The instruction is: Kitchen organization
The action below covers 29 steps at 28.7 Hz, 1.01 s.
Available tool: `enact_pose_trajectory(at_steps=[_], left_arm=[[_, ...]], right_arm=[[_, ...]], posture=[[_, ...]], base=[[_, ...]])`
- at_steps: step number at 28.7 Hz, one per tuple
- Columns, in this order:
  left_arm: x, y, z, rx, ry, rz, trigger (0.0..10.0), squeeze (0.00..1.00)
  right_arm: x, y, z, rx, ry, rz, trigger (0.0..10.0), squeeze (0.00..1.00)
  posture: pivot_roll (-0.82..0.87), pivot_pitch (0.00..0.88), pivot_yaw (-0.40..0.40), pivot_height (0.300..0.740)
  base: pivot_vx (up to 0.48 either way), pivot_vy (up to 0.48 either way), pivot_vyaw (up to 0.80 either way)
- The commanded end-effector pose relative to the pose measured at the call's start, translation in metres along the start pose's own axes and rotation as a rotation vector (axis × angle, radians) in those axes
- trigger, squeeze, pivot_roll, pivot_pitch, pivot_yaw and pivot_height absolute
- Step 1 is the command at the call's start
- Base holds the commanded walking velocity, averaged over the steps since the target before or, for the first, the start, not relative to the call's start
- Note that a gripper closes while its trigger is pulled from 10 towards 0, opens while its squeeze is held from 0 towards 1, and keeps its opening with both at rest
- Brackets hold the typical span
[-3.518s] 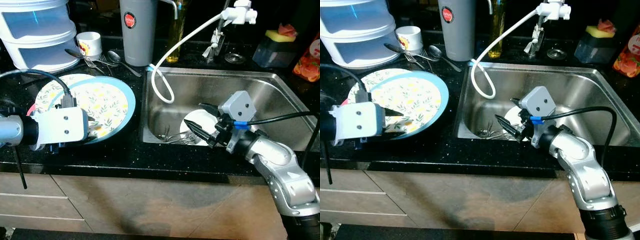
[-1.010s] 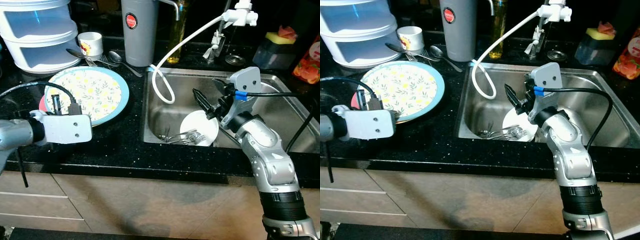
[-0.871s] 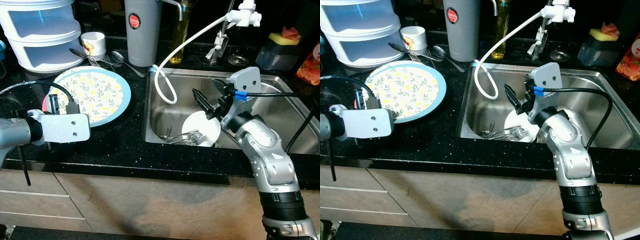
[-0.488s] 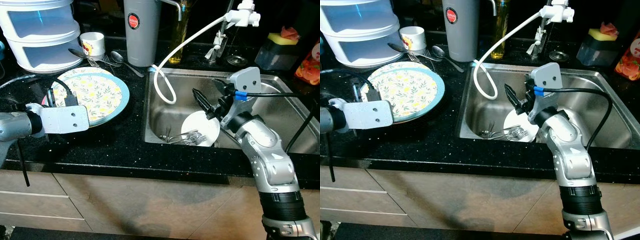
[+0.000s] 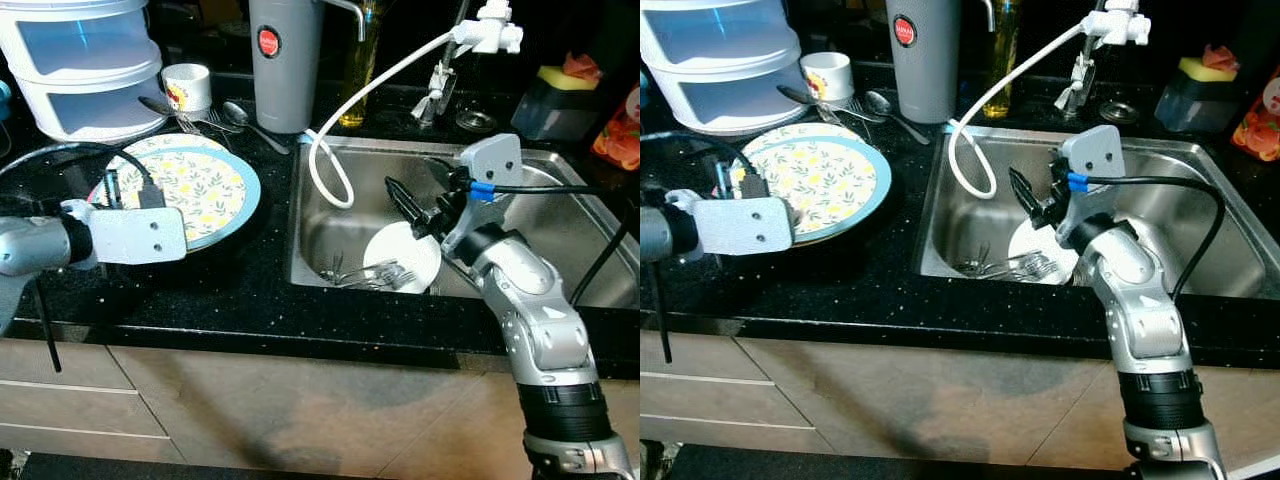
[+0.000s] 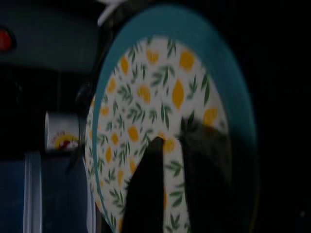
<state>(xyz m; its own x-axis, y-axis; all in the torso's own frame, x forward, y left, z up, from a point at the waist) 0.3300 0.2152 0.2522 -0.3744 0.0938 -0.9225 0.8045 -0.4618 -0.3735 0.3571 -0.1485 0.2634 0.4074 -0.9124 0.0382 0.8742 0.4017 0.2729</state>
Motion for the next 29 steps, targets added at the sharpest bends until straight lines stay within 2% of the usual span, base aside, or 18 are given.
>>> enact_pose_trajectory(at_steps=[1,6,7,14,19,23,27,28,29], left_arm=[[0.001,-0.008,0.005,0.027,0.001,-0.051,10.0,1.00],[0.006,-0.017,0.005,0.018,0.030,-0.119,10.0,1.00],[0.010,-0.024,0.004,0.014,0.057,-0.170,10.0,0.00],[0.006,-0.030,-0.010,-0.065,0.090,-0.184,10.0,0.00],[0.007,-0.030,-0.009,-0.060,0.084,-0.194,10.0,0.00],[0.006,-0.031,-0.014,-0.087,0.114,-0.203,10.0,0.00],[-0.010,-0.034,0.000,-0.009,0.081,-0.145,10.0,0.00],[-0.010,-0.034,0.000,-0.009,0.081,-0.145,10.0,0.00],[-0.019,-0.038,0.006,0.025,0.072,-0.126,10.0,0.00]], right_arm=[[0.003,-0.001,-0.001,0.002,0.007,-0.013,10.0,0.00],[0.003,-0.001,0.000,0.005,0.009,-0.014,10.0,0.00],[0.002,-0.001,0.000,0.006,0.011,-0.014,10.0,0.00],[0.002,-0.001,-0.001,0.005,0.014,-0.012,10.0,0.00],[0.001,0.000,0.000,0.010,0.019,-0.012,10.0,0.00],[0.001,-0.001,-0.001,0.008,0.019,-0.014,10.0,0.00],[0.002,-0.002,-0.001,0.010,0.019,-0.017,10.0,0.00],[0.002,-0.002,-0.001,0.010,0.019,-0.017,10.0,0.00],[0.002,-0.002,-0.001,0.010,0.020,-0.016,10.0,0.00]], posture=[[0.11,0.056,-0.029,0.740],[0.11,0.060,-0.027,0.740],[0.11,0.063,-0.028,0.740],[0.12,0.063,-0.029,0.740],[0.12,0.062,-0.027,0.740],[0.11,0.062,-0.026,0.740],[0.11,0.063,-0.026,0.740],[0.11,0.063,-0.026,0.740],[0.12,0.063,-0.026,0.740]], base=[[0.000,0.000,0.00],[0.000,0.000,0.00],[0.000,0.000,0.00],[0.000,0.000,0.00],[0.000,0.000,0.00],[0.000,0.000,0.00],[0.000,0.000,0.00],[0.000,0.000,0.00],[0.000,0.000,0.00]])
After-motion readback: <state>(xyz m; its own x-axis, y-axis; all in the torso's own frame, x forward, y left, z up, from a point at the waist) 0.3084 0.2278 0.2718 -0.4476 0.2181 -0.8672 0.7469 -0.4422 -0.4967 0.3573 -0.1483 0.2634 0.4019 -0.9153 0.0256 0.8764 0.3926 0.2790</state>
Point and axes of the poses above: a point about 5 cm out from each wrist's last joint towards the gripper, its own y axis pointing out of the wrist towards the gripper, its own z axis along the axis of the wrist's last joint, x = y × z, the point moved 4 cm from there along y, pointing out of the wrist towards the gripper, and after that the axes turned 12 degrees about y, right-handed, at the moved point
